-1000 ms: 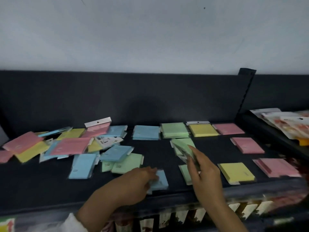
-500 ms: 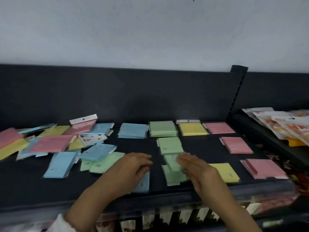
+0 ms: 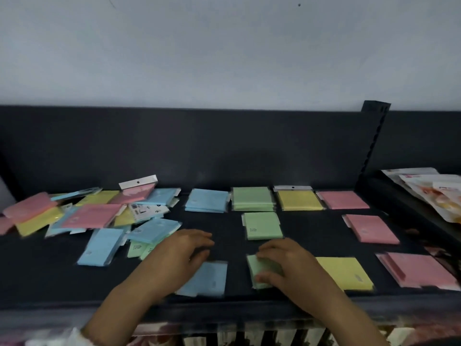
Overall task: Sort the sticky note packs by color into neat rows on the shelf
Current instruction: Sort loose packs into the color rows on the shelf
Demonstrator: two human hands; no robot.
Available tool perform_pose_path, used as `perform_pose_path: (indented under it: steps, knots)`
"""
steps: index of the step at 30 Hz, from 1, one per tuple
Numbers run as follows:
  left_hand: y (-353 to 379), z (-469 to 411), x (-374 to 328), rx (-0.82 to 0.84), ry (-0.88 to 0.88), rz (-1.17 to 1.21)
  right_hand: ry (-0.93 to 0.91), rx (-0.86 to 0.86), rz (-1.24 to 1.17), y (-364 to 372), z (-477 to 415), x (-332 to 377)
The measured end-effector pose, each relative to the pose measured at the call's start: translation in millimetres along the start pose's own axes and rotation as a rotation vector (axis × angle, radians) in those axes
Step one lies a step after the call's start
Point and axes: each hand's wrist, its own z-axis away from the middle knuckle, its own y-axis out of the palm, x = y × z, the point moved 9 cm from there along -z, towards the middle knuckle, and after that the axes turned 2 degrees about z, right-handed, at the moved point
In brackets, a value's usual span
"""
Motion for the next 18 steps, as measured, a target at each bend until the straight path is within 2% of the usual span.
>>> perform_pose_path:
  steps: [3,5,13,18]
  knots:
    - [-10.6,8.5,17.1,-0.022,-0.048,-0.02,-0.006,0.147,-0.058,10.7,-2.7,1.6]
    - [-18.7,14.0,28.3,-0.043,-0.08,-0.028,-0.013,0.176,-0.058,12.5,-5.6,1.4]
    - [-32.7,34.3,62.3,-0.102,-0.163,-0.019,-0.129,0.01,-0.111,2.0,-34.9,35.0]
    - [-52.1,58.5,96.7,-0.132,-0.196,-0.016,-0.219,-0.001,-0.072,22.5,-63.2,86.4]
